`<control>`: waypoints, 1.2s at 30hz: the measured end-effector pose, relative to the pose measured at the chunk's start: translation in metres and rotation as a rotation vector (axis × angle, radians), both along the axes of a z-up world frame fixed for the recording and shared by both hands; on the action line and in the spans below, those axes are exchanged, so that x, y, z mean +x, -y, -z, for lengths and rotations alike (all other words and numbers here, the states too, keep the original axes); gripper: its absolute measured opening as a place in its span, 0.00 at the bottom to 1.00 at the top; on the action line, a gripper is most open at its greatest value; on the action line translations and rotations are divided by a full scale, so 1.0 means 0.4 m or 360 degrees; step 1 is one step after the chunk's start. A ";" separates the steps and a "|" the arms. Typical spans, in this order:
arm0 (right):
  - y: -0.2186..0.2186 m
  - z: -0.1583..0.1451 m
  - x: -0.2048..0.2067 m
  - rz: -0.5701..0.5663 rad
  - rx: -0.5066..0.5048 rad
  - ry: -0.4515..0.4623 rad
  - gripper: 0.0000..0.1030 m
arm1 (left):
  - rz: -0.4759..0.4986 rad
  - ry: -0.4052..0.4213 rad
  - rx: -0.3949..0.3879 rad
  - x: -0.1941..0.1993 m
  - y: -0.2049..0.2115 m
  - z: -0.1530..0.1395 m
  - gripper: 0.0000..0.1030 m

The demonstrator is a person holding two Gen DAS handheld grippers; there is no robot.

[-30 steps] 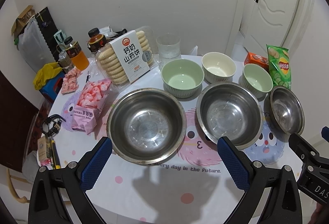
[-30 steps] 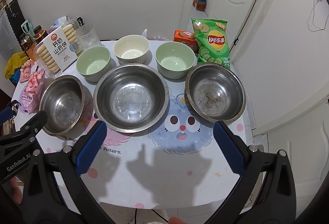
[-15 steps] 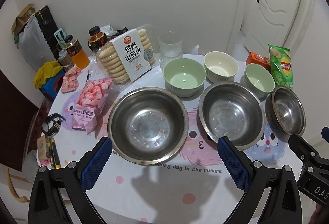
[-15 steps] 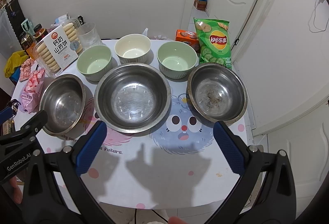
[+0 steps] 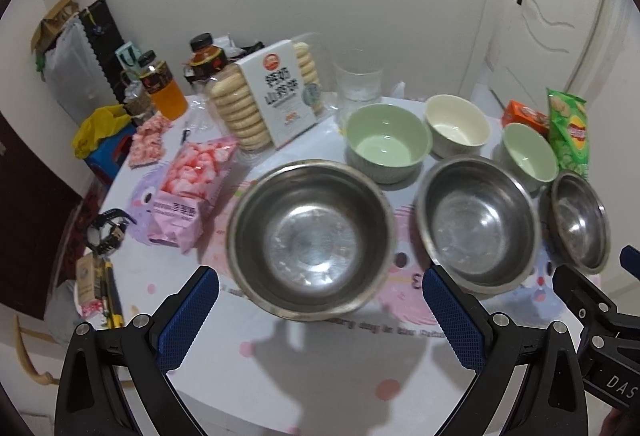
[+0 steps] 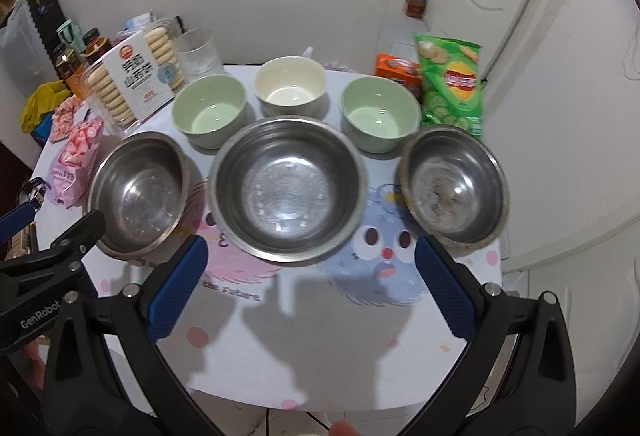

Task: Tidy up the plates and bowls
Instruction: 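Close the left tool on the middle steel bowl rim while the right tool grips its opposite rim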

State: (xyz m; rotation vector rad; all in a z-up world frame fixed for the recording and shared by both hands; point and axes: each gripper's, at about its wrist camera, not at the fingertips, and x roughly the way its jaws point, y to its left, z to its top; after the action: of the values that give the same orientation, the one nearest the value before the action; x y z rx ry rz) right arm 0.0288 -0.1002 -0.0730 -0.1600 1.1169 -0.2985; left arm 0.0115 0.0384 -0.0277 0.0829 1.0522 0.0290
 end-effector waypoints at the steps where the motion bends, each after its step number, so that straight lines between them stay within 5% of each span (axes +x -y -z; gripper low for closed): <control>1: -0.009 0.013 0.008 -0.0017 0.0002 -0.0018 1.00 | -0.0005 0.0004 0.0014 0.002 -0.008 0.003 1.00; 8: -0.074 0.064 0.082 -0.0182 0.0110 -0.0059 1.00 | -0.0038 -0.0038 0.0071 0.027 -0.080 0.039 1.00; 16: -0.164 0.156 0.206 -0.0436 0.0099 -0.0180 0.99 | -0.0196 -0.0146 -0.0033 0.075 -0.187 0.114 1.00; 19: -0.184 0.209 0.258 -0.0483 0.0124 -0.0288 0.88 | -0.0235 -0.0194 -0.0070 0.092 -0.208 0.153 0.99; 26: -0.218 0.283 0.327 -0.0575 0.0126 -0.0393 0.86 | -0.0280 -0.0274 -0.0156 0.131 -0.243 0.219 0.95; 30: -0.222 0.327 0.357 -0.0607 0.0157 -0.0494 0.71 | -0.0295 -0.0315 -0.0180 0.156 -0.256 0.245 0.89; 36: -0.225 0.381 0.369 -0.0616 0.0124 -0.0559 0.70 | -0.0335 -0.0418 -0.0250 0.178 -0.275 0.283 0.72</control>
State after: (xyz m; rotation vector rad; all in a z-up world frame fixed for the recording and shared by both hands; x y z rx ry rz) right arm 0.1764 -0.0103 -0.2256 -0.3639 1.4123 0.1248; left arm 0.0826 0.1485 -0.1409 -0.1710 1.3188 0.1284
